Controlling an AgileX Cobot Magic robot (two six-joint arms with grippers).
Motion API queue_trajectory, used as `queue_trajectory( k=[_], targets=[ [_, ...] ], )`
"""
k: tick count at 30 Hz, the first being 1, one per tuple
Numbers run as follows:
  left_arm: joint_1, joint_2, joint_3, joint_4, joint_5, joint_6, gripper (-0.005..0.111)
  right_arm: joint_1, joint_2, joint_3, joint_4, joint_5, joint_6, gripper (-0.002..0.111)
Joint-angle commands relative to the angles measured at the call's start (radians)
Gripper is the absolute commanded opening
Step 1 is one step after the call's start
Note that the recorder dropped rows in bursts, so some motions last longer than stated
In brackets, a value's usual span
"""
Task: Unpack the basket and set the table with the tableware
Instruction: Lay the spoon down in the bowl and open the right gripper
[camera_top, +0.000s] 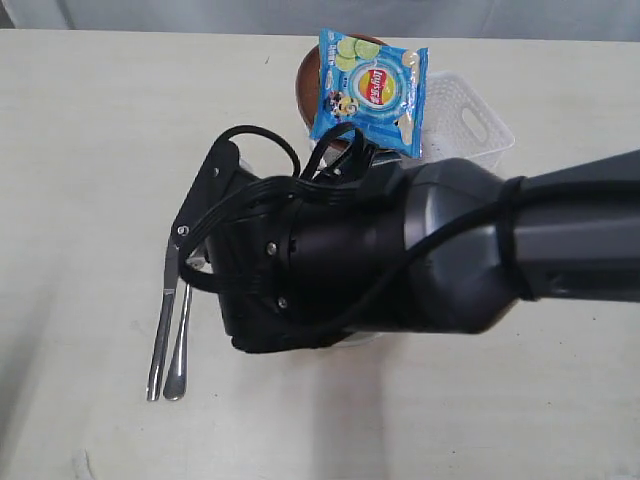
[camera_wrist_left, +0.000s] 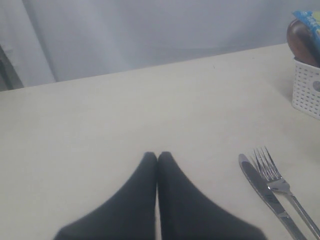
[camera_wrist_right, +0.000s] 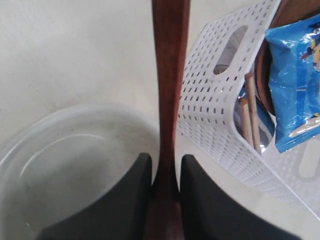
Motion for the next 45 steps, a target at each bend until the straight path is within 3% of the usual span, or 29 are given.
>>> queue_trajectory(
  k=[1,22,30,39,45],
  targets=[
    [0.002,-0.003,0.002,-0.009,-0.001,0.0,0.0,0.023,0.023,0.009,0.003,0.009,0.008,0.0],
    [0.002,-0.003,0.002,-0.009,-0.001,0.0,0.0,0.023,0.082,0.014,0.032,-0.021,-0.025,0.001],
    [0.002,-0.003,0.002,-0.009,-0.001,0.0,0.0,0.023,0.082,0.014,0.041,-0.008,-0.026,0.047],
    [0.002,-0.003,0.002,-0.009,-0.001,0.0,0.0,0.023,0.068,0.014,0.069,0.001,-0.041,0.048],
    [0.002,-0.003,0.002,-0.009,-0.001,0.0,0.0,0.004,-0.014,0.012,0.089,0.021,0.062,0.048]
  ],
)
